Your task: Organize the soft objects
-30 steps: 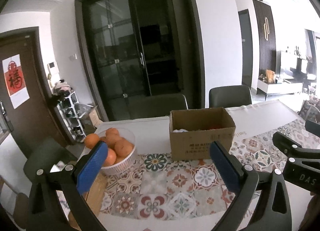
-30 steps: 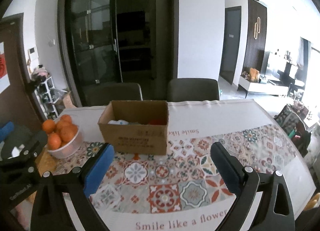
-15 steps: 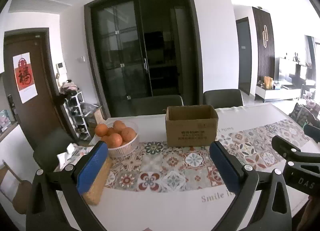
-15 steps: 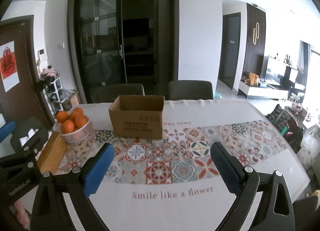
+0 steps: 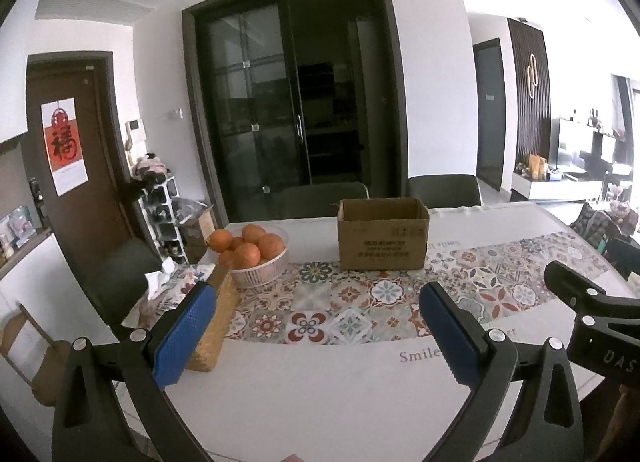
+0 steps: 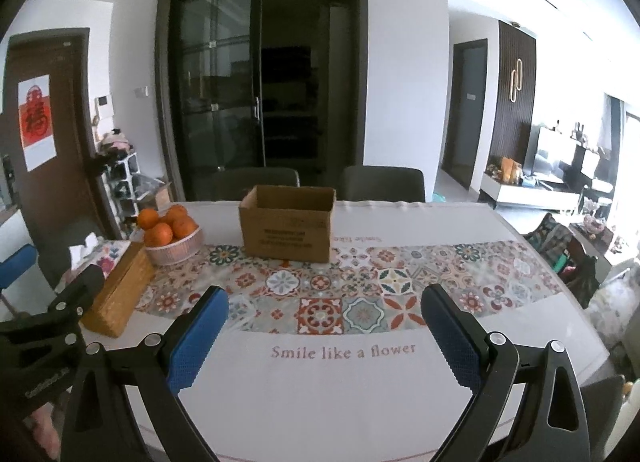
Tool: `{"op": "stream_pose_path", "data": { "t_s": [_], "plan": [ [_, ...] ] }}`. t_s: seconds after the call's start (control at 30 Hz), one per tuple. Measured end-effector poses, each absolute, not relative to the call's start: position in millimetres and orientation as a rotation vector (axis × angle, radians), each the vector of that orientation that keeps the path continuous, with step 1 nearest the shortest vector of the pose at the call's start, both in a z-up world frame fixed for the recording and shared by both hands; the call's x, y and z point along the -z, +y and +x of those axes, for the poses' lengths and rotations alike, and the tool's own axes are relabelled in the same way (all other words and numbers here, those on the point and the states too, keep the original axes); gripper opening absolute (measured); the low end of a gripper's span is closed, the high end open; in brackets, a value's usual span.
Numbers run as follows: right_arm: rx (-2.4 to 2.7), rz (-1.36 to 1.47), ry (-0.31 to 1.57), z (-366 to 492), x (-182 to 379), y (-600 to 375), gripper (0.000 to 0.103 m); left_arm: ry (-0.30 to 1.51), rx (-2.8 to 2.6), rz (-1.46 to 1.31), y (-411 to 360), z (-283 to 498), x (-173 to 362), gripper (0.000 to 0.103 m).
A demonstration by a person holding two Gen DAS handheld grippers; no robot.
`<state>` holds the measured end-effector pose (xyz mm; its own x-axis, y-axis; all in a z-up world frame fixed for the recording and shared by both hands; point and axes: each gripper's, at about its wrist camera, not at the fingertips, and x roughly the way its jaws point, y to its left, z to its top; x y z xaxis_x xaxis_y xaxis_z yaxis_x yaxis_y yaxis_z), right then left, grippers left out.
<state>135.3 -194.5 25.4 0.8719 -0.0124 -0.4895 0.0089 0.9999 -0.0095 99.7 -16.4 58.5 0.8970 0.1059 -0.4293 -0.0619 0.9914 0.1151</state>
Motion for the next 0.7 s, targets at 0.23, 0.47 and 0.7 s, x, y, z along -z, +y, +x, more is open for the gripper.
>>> {"op": "stream_pose_path", "data": {
  "t_s": [0.23,0.47,0.7],
  "plan": [
    [-0.017,0.014,0.51,112,-26,-187,0.098,0.442,-0.079,0.096,-9,81,-63,0.103],
    [-0.003,0.008,0.503,91,-24,-181,0.098,0.442,-0.066,0.1,-7,65,-63,0.103],
    [-0.004,0.005,0.486,81,-27,-178,0.098,0.422,-0.065,0.095,-4,55,-67,0.103]
  ]
}}
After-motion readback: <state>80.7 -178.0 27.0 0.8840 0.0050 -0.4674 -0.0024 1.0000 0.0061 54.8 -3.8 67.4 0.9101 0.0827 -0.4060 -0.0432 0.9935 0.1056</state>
